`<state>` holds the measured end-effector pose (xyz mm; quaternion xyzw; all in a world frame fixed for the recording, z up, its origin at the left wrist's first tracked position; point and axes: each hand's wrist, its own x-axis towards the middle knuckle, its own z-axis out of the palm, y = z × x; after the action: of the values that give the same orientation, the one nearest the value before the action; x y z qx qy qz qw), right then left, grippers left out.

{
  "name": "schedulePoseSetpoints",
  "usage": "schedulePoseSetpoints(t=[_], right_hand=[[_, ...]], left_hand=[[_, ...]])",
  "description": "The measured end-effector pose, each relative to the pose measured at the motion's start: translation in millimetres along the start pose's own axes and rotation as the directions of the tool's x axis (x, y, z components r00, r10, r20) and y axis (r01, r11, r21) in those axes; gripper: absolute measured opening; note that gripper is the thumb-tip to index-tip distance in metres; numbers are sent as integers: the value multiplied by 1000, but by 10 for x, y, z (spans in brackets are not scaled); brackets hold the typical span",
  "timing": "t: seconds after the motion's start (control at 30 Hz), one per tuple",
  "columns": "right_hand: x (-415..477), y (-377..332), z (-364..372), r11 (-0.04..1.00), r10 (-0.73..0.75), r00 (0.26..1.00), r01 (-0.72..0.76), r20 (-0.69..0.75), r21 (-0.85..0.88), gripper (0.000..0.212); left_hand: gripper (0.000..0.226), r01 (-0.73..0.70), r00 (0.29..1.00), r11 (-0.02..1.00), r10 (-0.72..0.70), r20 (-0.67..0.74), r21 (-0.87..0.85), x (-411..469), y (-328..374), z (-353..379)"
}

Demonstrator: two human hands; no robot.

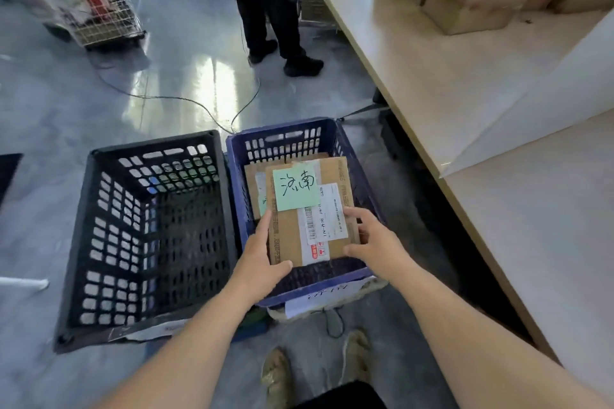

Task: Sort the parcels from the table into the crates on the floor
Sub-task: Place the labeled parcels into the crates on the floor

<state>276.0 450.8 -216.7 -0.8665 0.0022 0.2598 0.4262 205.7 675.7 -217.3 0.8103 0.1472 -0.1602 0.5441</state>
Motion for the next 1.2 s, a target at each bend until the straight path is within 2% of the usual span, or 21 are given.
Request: schedulePoseSetpoints(t=[0.17, 0.47, 0.6, 0.77, 0.87, 1.0, 1.1, 1.2], right_hand=[[428, 287, 192, 999, 30, 990, -24, 137, -47, 83], [1163, 813, 602, 988, 113, 943, -73, 313, -136, 67], [1392, 1021, 753, 975, 160, 916, -88, 367, -205, 68], [1648, 1204, 952, 966, 220, 877, -135, 427, -221, 69], [1761, 1296, 1077, 962, 247, 857, -160, 453, -223, 68], [1826, 1389, 1196, 956, 275, 813, -175, 513, -234, 72], [1854, 1379, 1216, 947, 292, 784, -156, 548, -280, 73], [1836, 1256, 1183, 926, 292, 785, -90, 547, -366, 72]], left_hand=[[104, 131, 991, 988, -131, 0, 78, 245, -346, 213], [103, 357, 933, 914, -360, -21, 192, 825, -851, 527], [98, 441, 893, 858, -449, -36, 264, 1016, -1041, 681], [93, 540, 837, 731, -522, -168, 418, 1234, -1185, 819], [84, 543, 831, 668, -514, -213, 509, 1330, -1247, 879], [53, 494, 822, 530, -543, -171, 690, 1374, -1280, 977], [49, 448, 836, 529, -534, -127, 721, 1391, -1292, 1036], [57, 435, 863, 590, -488, -129, 680, 1403, -1267, 983]])
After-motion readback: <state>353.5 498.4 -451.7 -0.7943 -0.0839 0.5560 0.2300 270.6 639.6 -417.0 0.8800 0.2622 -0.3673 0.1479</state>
